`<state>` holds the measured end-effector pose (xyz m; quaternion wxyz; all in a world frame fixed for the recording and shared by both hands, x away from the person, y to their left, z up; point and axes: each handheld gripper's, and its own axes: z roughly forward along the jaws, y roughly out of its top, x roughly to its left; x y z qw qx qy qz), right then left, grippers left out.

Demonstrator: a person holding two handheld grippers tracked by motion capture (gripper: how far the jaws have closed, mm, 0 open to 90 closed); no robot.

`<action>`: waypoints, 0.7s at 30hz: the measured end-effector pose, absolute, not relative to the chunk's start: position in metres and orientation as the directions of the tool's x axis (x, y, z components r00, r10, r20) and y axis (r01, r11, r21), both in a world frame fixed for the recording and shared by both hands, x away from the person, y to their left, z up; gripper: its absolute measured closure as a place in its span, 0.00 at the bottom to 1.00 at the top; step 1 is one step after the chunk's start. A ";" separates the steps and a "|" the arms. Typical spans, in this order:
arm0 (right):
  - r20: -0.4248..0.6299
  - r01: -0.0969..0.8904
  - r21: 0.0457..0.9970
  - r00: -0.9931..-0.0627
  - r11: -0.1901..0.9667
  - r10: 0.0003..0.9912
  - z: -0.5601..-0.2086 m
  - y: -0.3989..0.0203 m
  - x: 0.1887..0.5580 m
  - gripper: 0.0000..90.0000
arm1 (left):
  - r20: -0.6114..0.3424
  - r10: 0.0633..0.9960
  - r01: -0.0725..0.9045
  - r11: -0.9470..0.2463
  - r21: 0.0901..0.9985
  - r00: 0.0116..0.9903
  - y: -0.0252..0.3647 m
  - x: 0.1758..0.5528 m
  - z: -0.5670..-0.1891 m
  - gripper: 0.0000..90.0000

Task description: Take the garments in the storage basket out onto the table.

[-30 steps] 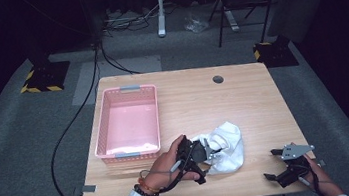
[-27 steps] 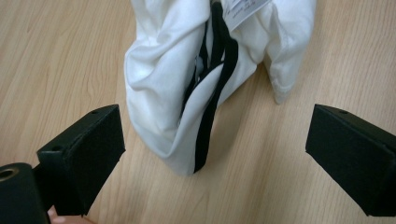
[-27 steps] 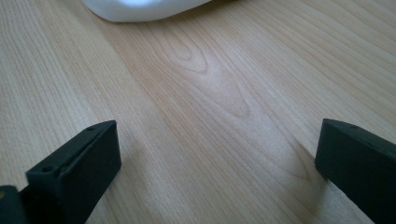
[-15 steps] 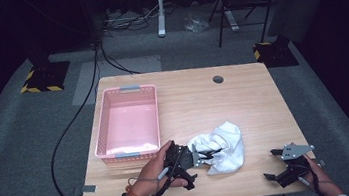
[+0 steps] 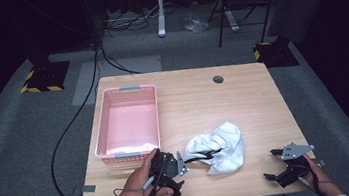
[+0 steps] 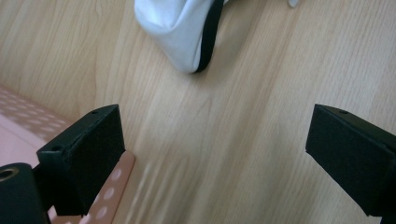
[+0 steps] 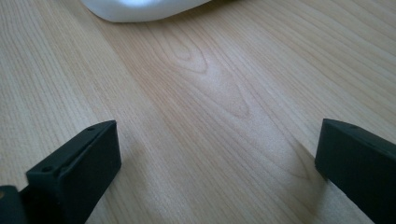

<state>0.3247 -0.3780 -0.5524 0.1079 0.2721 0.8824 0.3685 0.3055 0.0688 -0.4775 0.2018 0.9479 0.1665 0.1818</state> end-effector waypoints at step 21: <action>0.010 0.401 0.709 -0.828 0.580 0.560 -0.552 -0.378 0.325 0.00 | 0.255 0.471 0.337 -0.837 0.430 0.844 0.116 0.295 -0.500 0.05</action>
